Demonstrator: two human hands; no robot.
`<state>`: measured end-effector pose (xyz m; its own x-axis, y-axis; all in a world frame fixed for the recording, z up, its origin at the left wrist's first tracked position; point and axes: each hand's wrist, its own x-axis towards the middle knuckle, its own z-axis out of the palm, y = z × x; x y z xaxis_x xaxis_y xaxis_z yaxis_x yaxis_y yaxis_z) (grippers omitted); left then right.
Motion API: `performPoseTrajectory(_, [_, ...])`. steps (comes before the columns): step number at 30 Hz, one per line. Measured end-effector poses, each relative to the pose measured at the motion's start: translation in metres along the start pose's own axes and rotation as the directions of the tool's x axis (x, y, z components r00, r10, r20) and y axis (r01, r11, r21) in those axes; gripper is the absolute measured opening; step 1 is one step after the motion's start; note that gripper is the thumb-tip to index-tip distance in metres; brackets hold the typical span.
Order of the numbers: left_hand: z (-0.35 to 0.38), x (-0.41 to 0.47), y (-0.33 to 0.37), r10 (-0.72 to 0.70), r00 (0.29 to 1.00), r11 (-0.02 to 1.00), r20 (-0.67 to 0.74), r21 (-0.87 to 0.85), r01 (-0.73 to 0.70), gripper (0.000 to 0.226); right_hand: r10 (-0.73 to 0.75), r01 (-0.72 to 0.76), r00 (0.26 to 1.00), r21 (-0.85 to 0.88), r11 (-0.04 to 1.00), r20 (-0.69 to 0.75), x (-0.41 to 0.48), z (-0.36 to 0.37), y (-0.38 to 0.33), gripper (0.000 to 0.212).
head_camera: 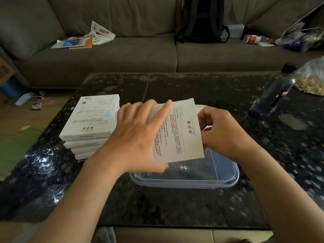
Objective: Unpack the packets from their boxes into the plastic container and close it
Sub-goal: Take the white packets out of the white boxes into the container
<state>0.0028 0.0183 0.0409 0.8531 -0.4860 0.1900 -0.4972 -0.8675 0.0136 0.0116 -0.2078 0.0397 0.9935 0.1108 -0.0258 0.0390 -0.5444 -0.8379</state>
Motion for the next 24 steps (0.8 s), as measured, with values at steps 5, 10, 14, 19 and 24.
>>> performPoseTrajectory(5, [0.003,-0.001,-0.006,-0.027,0.999,1.000,0.027,0.001,0.027,0.135,0.039,-0.038,0.999,0.048,0.998,-0.011,0.001,-0.001,0.001,0.004])
performPoseTrajectory(10, [-0.003,-0.005,-0.017,-0.071,0.997,0.995,0.040,-0.063,0.074,0.133,0.187,-0.154,0.979,0.310,0.938,-0.079,0.006,-0.014,0.004,0.008])
performPoseTrajectory(14, [-0.013,-0.009,-0.030,-0.137,0.990,0.985,0.045,-0.100,0.141,0.134,0.216,-0.116,0.961,0.450,0.885,-0.176,0.006,-0.025,0.005,0.018])
performPoseTrajectory(19, [-0.020,-0.011,-0.043,-0.207,0.978,0.975,0.018,-0.080,0.208,0.134,0.127,0.032,0.952,0.504,0.863,-0.279,0.004,-0.036,0.006,0.049])
performPoseTrajectory(24, [-0.022,-0.016,-0.055,-0.285,0.958,0.958,0.006,-0.040,0.285,0.137,0.132,0.013,0.958,0.498,0.867,-0.253,0.001,-0.040,0.005,0.030])
